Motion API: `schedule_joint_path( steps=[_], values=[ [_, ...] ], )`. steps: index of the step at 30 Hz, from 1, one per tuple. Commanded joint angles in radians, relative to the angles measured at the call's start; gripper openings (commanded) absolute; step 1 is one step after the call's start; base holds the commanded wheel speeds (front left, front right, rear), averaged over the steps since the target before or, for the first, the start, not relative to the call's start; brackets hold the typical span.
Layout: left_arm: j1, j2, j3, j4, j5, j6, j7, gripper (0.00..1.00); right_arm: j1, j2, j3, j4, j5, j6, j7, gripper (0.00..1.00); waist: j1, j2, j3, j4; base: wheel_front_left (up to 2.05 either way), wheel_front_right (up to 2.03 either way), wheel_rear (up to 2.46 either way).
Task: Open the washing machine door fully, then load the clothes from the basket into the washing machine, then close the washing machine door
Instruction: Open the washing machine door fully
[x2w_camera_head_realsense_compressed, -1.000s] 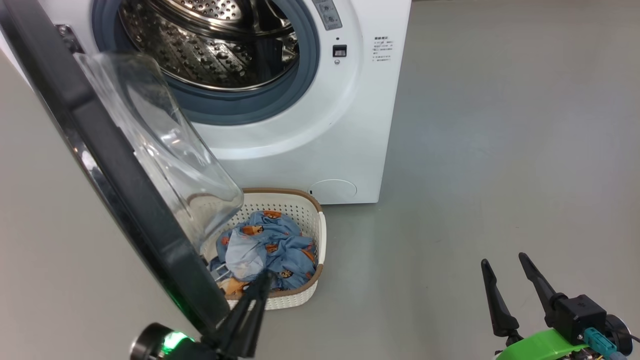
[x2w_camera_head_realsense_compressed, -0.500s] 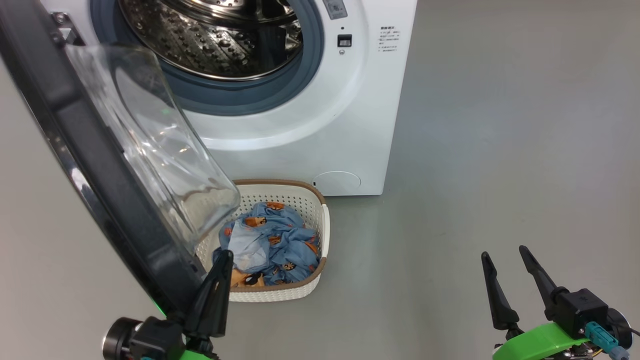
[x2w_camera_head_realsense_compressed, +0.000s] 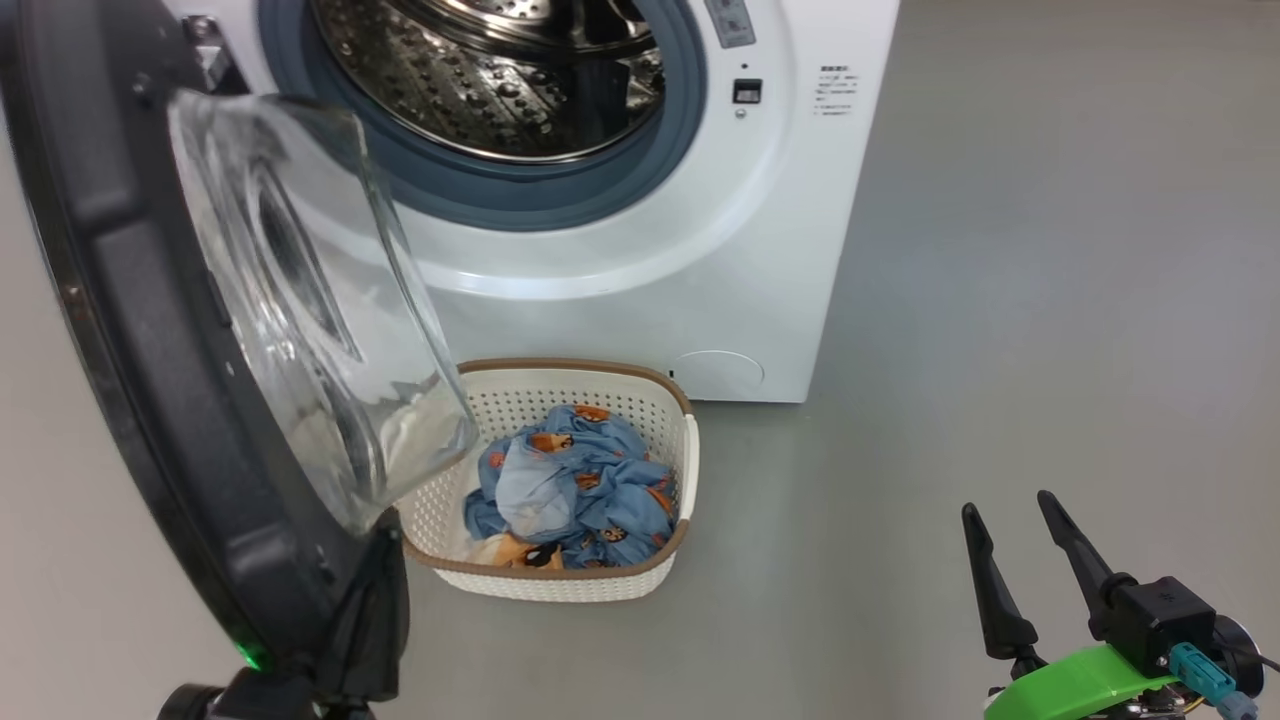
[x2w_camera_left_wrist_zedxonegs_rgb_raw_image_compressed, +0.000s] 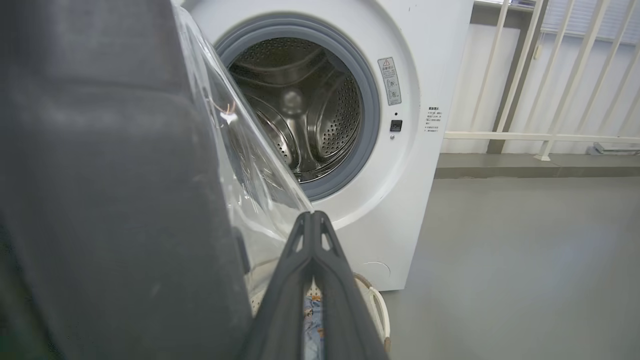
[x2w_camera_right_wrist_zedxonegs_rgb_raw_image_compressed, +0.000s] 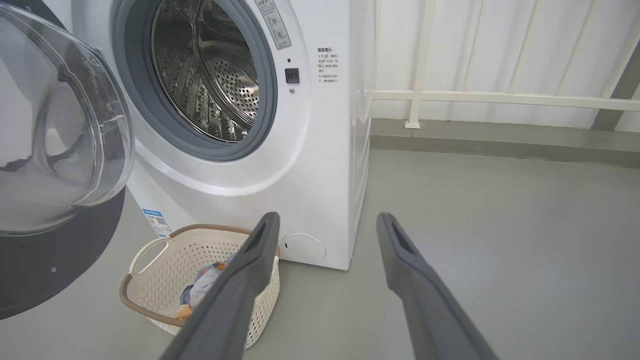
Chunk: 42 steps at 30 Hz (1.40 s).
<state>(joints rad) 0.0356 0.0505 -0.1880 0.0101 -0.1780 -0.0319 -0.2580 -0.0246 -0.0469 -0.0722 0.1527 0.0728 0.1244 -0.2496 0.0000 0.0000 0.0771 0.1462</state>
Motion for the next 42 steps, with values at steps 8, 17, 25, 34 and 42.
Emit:
schedule_joint_path(
  steps=[8,17,25,34,42],
  values=[
    [0.021,0.014,0.107,-0.019,-0.016,0.048,-0.004,0.0,-0.021,-0.003,0.026,-0.019,0.01,0.006,-0.012,1.0,0.0,0.0,-0.021,0.083,0.0,0.0,0.0],
    [0.02,0.063,0.221,0.041,-0.05,0.065,-0.004,0.0,-0.02,-0.003,0.035,-0.014,0.016,0.006,-0.012,1.0,0.0,0.0,-0.029,0.107,0.0,0.0,0.0],
    [-0.05,0.137,0.31,0.164,-0.102,0.066,0.007,0.0,-0.035,-0.003,0.048,-0.016,0.017,0.006,-0.004,1.0,0.0,0.0,-0.013,0.085,0.0,0.0,0.0],
    [-0.129,0.183,0.387,0.249,-0.145,0.085,0.003,0.0,-0.044,-0.003,0.045,-0.033,0.009,0.006,0.006,1.0,0.0,0.0,0.015,0.077,0.0,0.0,0.0],
    [-0.213,0.22,0.476,0.32,-0.184,0.087,-0.003,0.0,-0.06,-0.003,0.042,-0.067,-0.004,0.006,0.03,1.0,0.0,0.0,0.076,0.086,0.0,0.0,0.0]
  ],
)
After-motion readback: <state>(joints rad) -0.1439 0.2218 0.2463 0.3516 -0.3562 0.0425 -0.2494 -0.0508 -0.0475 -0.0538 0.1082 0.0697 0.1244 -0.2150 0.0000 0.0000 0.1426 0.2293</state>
